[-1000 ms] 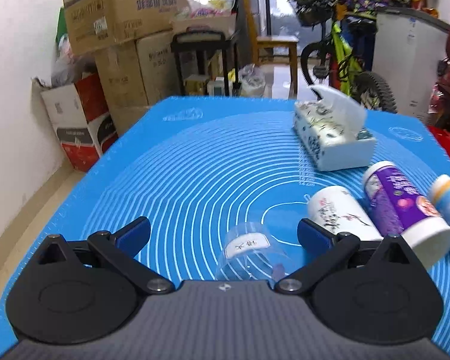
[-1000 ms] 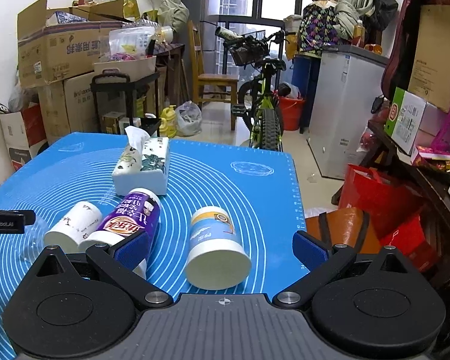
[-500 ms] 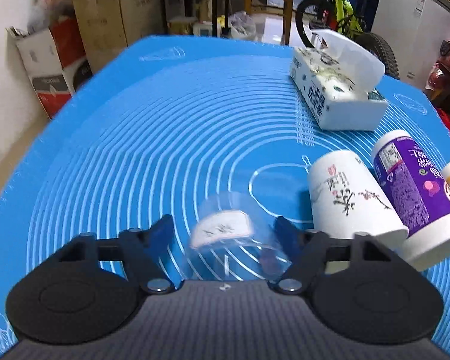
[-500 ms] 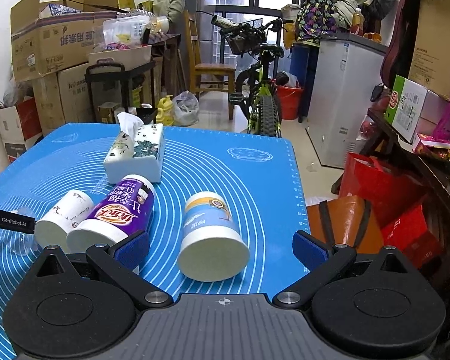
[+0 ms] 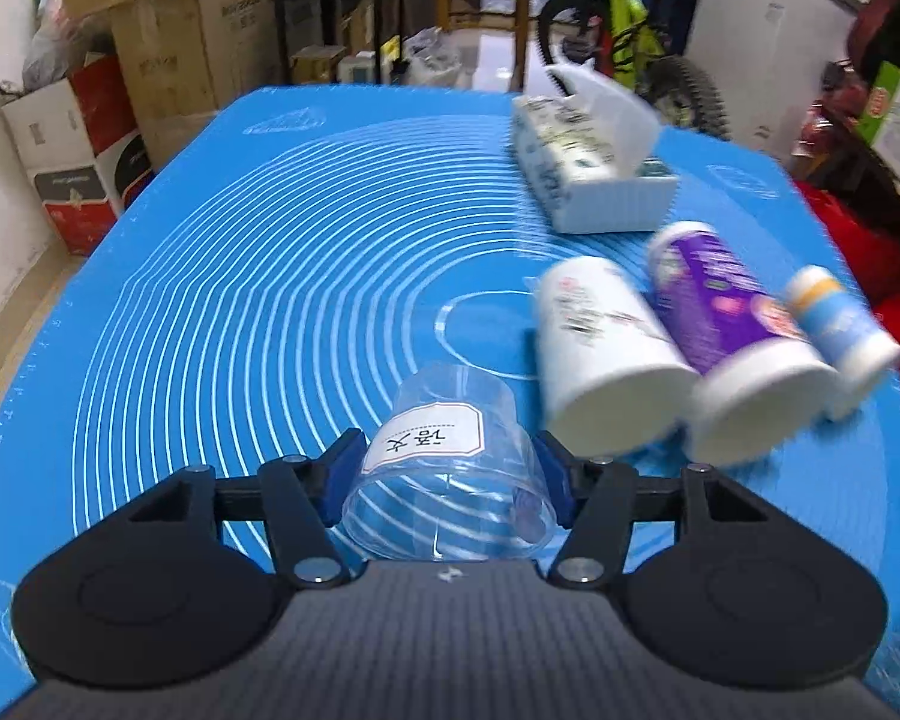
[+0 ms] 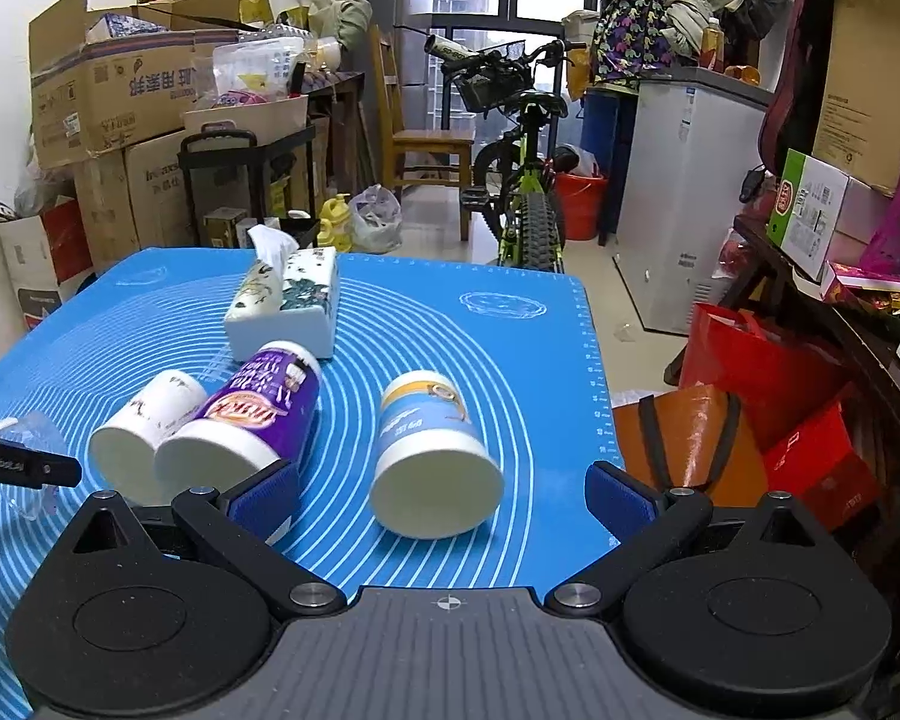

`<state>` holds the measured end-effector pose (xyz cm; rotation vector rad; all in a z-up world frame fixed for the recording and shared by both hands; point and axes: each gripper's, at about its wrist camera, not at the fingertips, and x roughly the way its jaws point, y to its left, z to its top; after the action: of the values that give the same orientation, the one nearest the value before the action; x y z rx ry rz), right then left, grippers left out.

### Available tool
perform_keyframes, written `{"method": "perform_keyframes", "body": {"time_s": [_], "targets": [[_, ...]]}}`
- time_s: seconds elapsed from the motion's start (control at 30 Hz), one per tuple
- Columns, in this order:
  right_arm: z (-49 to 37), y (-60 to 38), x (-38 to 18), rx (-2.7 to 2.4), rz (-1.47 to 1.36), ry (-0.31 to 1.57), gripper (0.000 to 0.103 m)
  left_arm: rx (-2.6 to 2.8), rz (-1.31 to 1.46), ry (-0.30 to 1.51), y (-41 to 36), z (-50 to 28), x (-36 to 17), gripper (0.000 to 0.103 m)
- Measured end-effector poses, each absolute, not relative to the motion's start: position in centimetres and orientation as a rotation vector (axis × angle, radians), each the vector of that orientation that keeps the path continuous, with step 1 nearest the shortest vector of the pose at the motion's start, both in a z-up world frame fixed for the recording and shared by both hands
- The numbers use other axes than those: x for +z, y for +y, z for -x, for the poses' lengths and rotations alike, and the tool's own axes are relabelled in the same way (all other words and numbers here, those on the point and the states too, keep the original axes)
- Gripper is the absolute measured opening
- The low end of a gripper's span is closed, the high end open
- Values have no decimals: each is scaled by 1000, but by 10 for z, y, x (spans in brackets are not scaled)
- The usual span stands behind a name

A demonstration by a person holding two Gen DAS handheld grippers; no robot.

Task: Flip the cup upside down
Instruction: 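Lift the clear cup with the left tool and rotate it toward the right tool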

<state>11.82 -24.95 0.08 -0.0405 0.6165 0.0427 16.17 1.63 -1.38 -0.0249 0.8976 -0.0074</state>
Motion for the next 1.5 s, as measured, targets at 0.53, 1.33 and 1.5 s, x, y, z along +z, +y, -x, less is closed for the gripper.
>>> {"method": "perform_keyframes", "body": {"time_s": [0.53,1.33,1.5], "targets": [[-83,-247,-23,66,19,700,101,-142,-24,899,-40,-105,-31,62],[-80,-244,-38,82,10,753,101,-152,-51,930,-51,-97,-44,85],[-79,-243,-37,82,10,753,101,-168,-33,920,-50,-92,-36,85]]}}
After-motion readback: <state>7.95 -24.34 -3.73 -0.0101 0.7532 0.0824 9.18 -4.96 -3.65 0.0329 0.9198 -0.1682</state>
